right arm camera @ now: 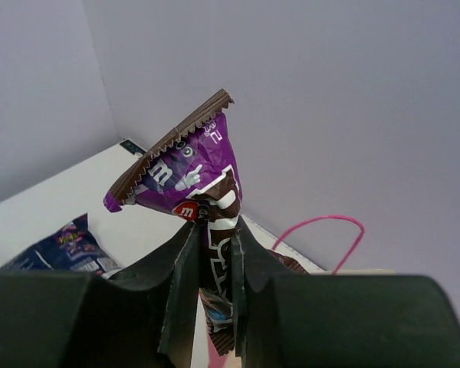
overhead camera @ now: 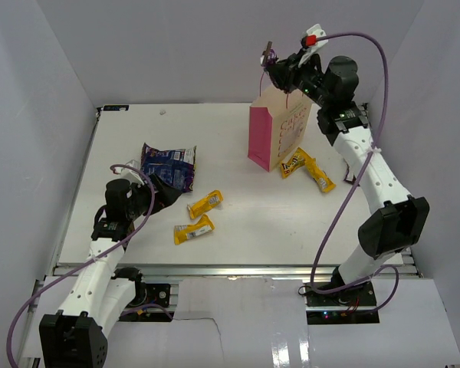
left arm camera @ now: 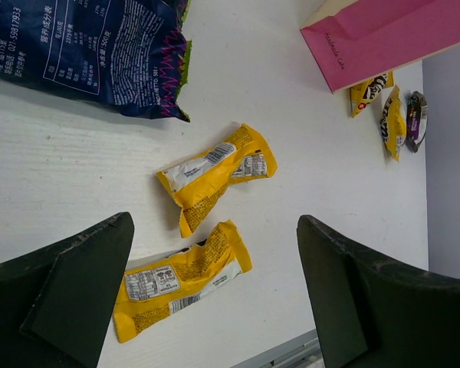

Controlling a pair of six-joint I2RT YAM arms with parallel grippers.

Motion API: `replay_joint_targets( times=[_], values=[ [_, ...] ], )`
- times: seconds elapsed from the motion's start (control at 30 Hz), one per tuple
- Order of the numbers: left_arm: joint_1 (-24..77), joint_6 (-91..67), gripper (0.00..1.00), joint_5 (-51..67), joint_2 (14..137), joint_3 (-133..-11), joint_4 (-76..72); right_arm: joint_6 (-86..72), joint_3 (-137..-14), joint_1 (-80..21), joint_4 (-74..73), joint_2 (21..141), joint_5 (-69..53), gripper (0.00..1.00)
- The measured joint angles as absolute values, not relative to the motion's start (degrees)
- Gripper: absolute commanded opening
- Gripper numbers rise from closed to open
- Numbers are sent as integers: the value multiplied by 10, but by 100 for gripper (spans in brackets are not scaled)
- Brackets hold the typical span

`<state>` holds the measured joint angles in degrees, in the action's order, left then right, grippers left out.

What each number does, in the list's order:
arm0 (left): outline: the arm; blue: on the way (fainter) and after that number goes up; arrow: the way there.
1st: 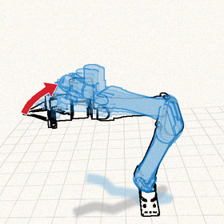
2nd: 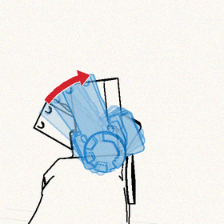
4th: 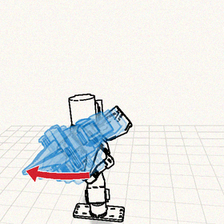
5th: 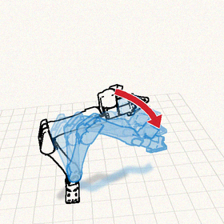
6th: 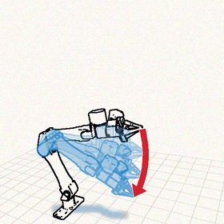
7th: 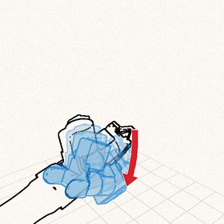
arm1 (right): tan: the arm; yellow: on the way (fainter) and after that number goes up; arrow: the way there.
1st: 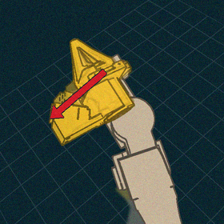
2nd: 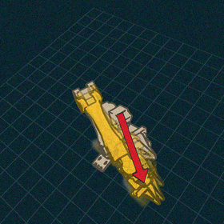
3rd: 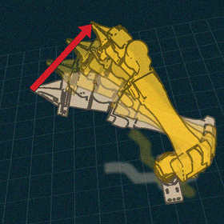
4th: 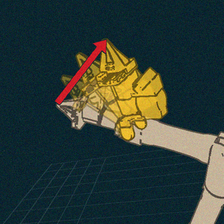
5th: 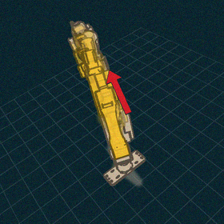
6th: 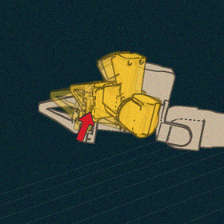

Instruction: Place the snacks into the paper bag

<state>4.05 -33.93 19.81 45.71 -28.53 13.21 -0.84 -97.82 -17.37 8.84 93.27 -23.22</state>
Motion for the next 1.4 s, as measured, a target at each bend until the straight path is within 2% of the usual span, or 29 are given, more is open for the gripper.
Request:
replay_joint_targets(
  times=[0.17,0.33,0.53,0.57,0.67,0.93,1.07,1.13,1.3,1.4],
  values=[
    [44,-340,98,200,457,-285,130,-20,-967,-224,128,958,-106,16],
    [44,-340,98,200,458,-285,128,4,-934,-223,167,961,-19,18],
    [45,-341,98,201,476,-285,122,50,-872,-218,192,960,29,43],
    [46,-341,98,201,479,-285,122,57,-862,-218,195,960,33,50],
    [49,-341,98,202,485,-285,121,74,-847,-218,200,960,42,58],
    [114,-336,98,181,529,-293,119,91,-845,-219,217,958,45,63],
    [196,-316,95,131,611,-332,121,114,-845,-217,189,939,-1,80],
    [224,-301,90,109,661,-362,124,152,-846,-208,150,914,-83,90],
    [265,-246,87,37,808,-468,141,257,-842,-192,7,826,-276,91],
    [289,-211,87,-6,893,-536,152,308,-778,-184,-42,758,-338,91]
  ],
)
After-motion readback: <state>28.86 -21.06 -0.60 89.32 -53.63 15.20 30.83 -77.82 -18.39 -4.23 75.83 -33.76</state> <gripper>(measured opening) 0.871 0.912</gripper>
